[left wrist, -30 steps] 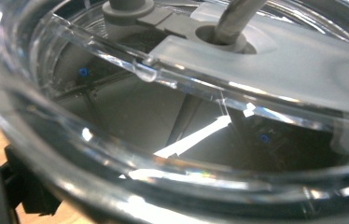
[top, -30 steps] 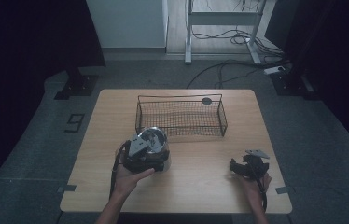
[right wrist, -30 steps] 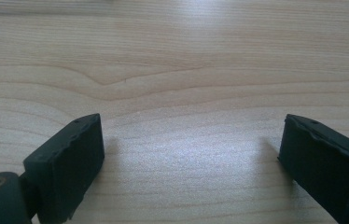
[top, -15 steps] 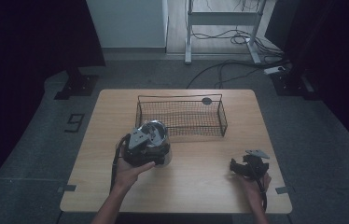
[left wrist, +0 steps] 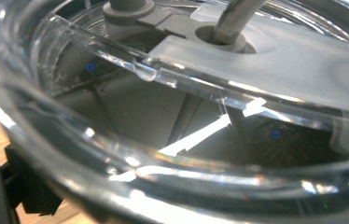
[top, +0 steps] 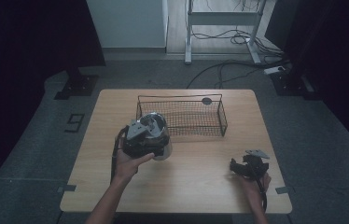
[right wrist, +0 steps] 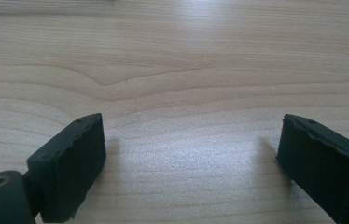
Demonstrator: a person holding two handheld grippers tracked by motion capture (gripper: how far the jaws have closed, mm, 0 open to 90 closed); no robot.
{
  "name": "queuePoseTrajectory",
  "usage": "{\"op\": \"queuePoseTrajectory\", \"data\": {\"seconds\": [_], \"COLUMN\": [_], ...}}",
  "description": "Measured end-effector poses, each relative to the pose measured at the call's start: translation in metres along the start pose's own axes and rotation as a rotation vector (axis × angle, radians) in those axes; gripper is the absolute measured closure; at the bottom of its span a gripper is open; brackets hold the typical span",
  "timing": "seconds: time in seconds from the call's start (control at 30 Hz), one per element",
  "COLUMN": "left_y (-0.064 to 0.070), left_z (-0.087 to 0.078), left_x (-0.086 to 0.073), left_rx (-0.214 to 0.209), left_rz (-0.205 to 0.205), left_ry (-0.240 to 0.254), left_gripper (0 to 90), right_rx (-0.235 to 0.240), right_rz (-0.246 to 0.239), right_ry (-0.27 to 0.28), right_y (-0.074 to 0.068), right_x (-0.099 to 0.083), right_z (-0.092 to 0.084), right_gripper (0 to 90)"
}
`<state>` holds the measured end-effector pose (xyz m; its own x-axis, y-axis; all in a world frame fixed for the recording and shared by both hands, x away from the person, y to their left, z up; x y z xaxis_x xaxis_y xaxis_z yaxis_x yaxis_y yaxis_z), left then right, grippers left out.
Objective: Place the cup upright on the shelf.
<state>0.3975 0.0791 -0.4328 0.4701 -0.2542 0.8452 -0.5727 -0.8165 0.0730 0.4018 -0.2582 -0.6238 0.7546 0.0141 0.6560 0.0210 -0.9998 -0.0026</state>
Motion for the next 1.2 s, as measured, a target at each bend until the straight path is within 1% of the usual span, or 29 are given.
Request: {"op": "queuePoseTrajectory", "data": {"seconds": [0.27, 0.37, 0.43, 0.57, 0.8, 1.03, 1.2], "left_y": [-0.009, -0.011, -0.013, -0.013, -0.014, -0.017, -0.017], "left_z": [0.004, 0.004, 0.006, 0.010, 0.015, 0.017, 0.018], "left_x": [0.005, 0.009, 0.012, 0.015, 0.022, 0.033, 0.039], "left_rx": [0.016, 0.028, 0.030, 0.025, 0.024, 0.034, 0.041], "left_rz": [-0.008, 0.000, -0.003, -0.011, -0.009, -0.024, -0.014], "left_ry": [-0.007, -0.003, 0.000, -0.002, -0.005, 0.003, 0.002], "left_gripper": [3.7, 3.7, 3.7, 3.7, 3.7, 3.7, 3.7], "right_rx": [0.000, 0.000, 0.000, 0.001, 0.001, 0.001, 0.001], "right_rz": [0.000, 0.000, 0.000, -0.001, -0.001, -0.002, -0.002], "right_ry": [0.001, 0.001, 0.001, -0.002, -0.001, -0.001, 0.000], "right_y": [0.000, 0.000, 0.000, 0.000, 0.000, 0.000, 0.000], "right_x": [0.000, 0.000, 0.000, 0.000, 0.000, 0.000, 0.000], "right_z": [0.000, 0.000, 0.000, 0.000, 0.000, 0.000, 0.000], "right_gripper": [7.8, 7.9, 7.9, 8.0, 8.2, 8.5, 8.7]}}
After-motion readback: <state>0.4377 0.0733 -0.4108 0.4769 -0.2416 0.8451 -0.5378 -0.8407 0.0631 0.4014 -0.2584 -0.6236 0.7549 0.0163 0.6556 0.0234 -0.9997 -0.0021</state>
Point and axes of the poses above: each handheld gripper's, and its own axes: z roughly forward along the jaws, x roughly out of its top, y roughly to its right, the point moved 10 cm from there along z, roughly forward along the jaws, and after that the axes turned 6 degrees about -y, right-handed, at the moved point
